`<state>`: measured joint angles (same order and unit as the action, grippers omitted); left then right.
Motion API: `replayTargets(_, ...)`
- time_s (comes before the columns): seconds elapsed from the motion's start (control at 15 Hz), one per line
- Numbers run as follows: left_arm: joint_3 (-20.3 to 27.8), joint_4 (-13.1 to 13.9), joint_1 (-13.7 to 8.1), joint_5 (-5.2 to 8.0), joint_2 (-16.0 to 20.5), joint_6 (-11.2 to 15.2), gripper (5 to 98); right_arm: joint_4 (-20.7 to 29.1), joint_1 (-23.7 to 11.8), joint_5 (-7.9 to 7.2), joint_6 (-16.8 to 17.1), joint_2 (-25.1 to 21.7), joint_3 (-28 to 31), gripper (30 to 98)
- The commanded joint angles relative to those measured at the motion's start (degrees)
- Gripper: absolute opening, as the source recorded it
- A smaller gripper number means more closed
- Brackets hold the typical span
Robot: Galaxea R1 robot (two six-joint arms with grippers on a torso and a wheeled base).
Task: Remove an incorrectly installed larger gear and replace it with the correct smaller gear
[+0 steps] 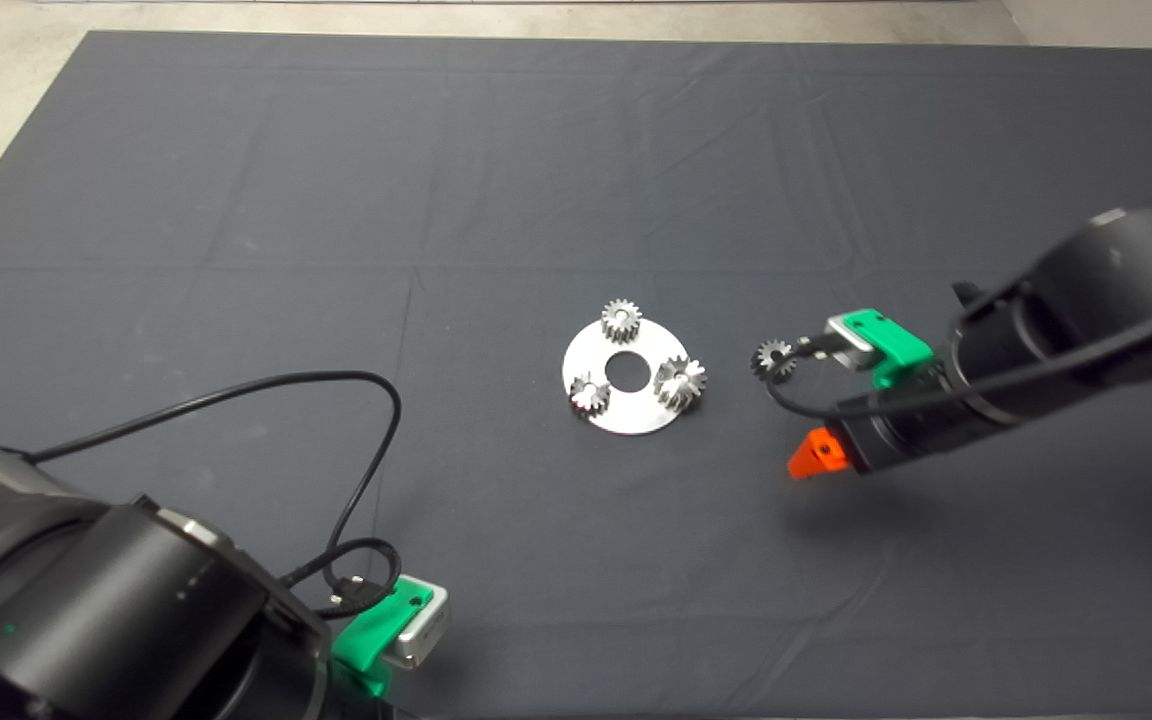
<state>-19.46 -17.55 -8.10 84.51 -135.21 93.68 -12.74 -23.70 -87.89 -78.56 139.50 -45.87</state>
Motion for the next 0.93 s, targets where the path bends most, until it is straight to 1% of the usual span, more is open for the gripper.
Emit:
replayTargets(0.0, 0.05, 0.94, -1.74, 0.49, 0.15, 0.27, 97.7, 5.27, -2.41, -2.02, 4.38, 9.34, -9.56, 96.9)
replayTargets(0.13, -0.04, 0.94, -2.1, 0.72, 0.15, 0.27, 97.7, 5.36, -2.32, -2.05, 5.7, 13.18, -13.89, 96.9)
replayTargets(0.27, -0.04, 0.94, -2.1, 0.84, 0.15, 0.35, 97.7, 5.36, -2.14, -2.11, 7.62, 15.31, -17.64, 96.9)
replayTargets(0.33, -0.04, 1.02, -2.18, 0.84, 0.15, 0.28, 97.7, 5.36, -2.06, -2.11, 8.22, 15.83, -18.6, 96.9)
replayTargets(0.53, -0.04, 1.01, -2.54, 0.84, 0.15, 0.36, 97.7, 5.36, -1.97, -2.61, 8.42, 16.0, -19.66, 96.9)
replayTargets(0.67, -0.48, 0.94, -2.54, 0.76, 0.15, 0.36, 97.7, 5.27, -1.71, -2.63, 8.77, 16.03, -21.61, 96.9)
replayTargets(0.87, -0.48, 0.94, -2.54, 0.75, 0.15, 0.36, 97.7, 5.01, -0.24, -2.72, 9.39, 16.64, -21.7, 96.9)
